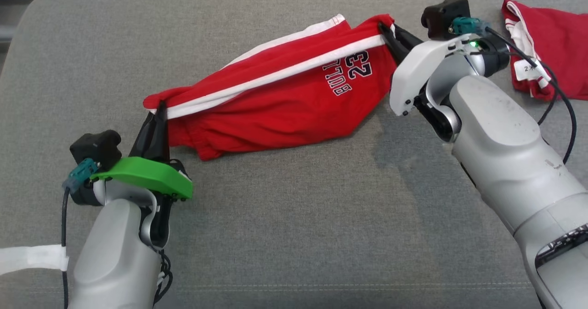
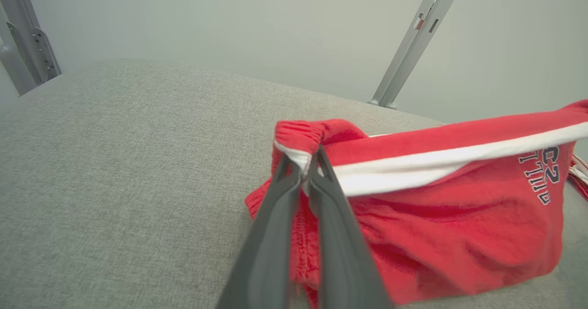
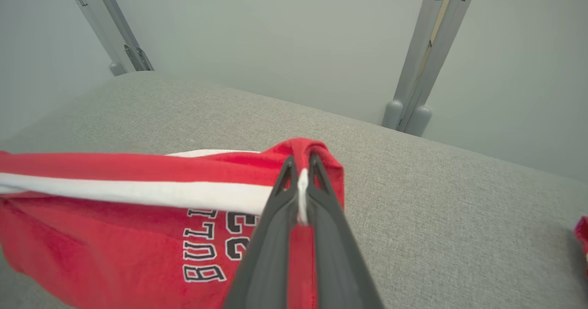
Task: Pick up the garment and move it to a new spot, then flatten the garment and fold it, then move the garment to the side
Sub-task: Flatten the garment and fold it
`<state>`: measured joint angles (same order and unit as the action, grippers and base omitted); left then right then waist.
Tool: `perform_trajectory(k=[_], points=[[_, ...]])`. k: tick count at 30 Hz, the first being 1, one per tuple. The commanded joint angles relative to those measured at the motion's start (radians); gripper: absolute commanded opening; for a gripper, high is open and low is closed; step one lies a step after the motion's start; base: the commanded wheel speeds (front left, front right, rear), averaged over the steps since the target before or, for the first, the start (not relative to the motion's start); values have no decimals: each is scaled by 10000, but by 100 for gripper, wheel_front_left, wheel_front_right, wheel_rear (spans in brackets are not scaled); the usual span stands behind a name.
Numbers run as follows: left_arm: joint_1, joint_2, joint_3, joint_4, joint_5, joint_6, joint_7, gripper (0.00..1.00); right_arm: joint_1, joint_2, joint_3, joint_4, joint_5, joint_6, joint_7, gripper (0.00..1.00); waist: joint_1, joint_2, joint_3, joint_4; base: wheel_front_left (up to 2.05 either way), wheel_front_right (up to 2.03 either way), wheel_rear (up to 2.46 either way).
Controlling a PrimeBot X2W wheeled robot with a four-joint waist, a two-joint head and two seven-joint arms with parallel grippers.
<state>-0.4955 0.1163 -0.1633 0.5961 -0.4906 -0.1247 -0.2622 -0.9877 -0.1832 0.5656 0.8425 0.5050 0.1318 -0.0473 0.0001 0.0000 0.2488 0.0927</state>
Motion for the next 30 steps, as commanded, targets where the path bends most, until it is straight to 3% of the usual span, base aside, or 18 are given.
perform_trajectory(k=[1,11,23,24,25,26,27,30], points=[[-474,-19,-77,284,-69,-34,-30,0,-512,108,159,448,139,-21,-60,0,-1,0,520,273,0,0,0],[-2024,-330,-557,1221,-356,-58,-32,0,-2395,358,697,2464,405,-21,-315,0,-1,0,1547,814,0,0,0],[-2849,-564,-949,1663,-413,-55,-30,0,-3248,587,908,3882,655,-21,-1061,0,-1,0,2198,1253,0,0,0],[-2898,-569,-962,1667,-403,-55,-30,0,-3296,585,936,3926,662,-21,-1118,18,-1,0,2226,1265,0,0,0],[-2930,-579,-982,1624,-376,-55,-30,4,-3353,569,947,3955,664,-21,-1248,53,-1,0,2250,1272,0,0,0],[-2942,-589,-969,1589,-348,-55,-30,67,-3371,571,962,3992,686,-21,-1312,100,-1,0,2263,1275,0,0,0],[-2922,-594,-938,1565,-307,-55,-30,100,-3347,577,988,4026,694,-21,-1362,100,-1,0,2261,1269,0,0,0],[-2795,-604,-824,1470,-221,-55,-30,100,-3251,597,1090,4085,747,-21,-1502,100,-1,0,2149,1207,0,0,0]])
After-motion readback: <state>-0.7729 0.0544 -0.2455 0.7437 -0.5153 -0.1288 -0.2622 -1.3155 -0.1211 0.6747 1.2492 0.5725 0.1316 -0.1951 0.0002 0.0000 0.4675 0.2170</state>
